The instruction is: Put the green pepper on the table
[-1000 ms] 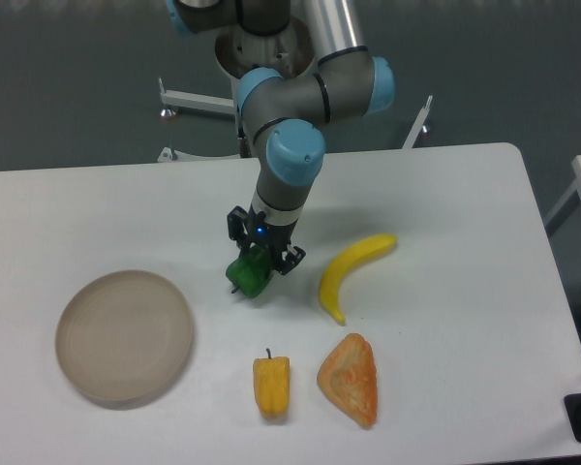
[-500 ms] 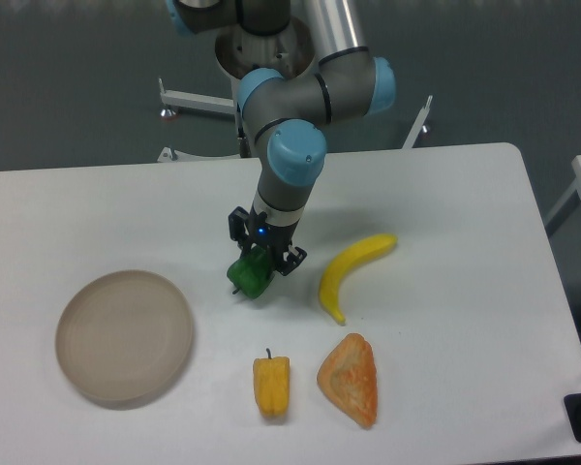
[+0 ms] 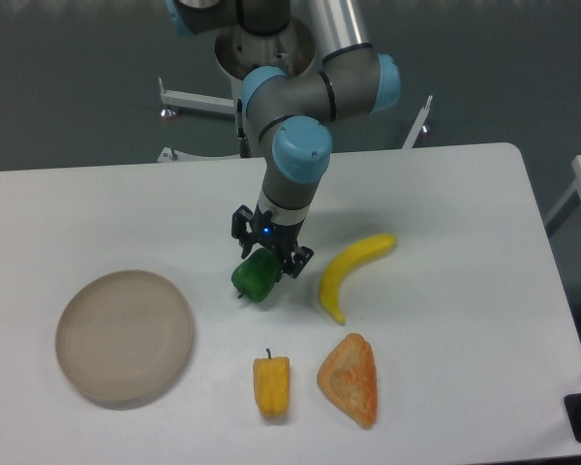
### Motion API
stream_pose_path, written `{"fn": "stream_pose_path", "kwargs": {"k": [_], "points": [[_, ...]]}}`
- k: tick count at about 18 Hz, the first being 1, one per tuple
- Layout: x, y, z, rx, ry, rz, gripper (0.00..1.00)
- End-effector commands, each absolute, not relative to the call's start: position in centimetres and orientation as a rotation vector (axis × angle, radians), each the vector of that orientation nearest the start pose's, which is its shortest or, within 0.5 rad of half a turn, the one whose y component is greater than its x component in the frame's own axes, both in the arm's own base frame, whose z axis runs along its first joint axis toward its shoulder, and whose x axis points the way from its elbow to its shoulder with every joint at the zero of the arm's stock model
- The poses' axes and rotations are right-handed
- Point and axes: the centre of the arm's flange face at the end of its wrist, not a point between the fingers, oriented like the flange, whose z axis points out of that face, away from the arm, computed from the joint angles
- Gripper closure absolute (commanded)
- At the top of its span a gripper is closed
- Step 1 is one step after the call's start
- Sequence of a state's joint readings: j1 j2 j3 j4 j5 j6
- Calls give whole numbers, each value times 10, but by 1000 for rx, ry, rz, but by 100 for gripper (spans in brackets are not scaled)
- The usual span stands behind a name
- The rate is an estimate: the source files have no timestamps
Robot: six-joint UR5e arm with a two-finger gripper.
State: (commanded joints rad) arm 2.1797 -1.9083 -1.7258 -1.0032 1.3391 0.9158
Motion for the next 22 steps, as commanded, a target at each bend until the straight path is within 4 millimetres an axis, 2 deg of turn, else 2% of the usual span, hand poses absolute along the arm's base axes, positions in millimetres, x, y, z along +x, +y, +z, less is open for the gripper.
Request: {"fn": "stream_pose_path", "kwargs": {"k": [4, 10, 15, 19, 22], "points": [[-238, 577, 306, -2871, 422, -120, 4], [-314, 580, 321, -2906, 533, 88, 3], [-376, 589, 316, -2926, 594, 185, 2], [-412, 601, 322, -2912, 675, 267, 2], [-428, 612, 324, -2907, 719, 324, 2]]}}
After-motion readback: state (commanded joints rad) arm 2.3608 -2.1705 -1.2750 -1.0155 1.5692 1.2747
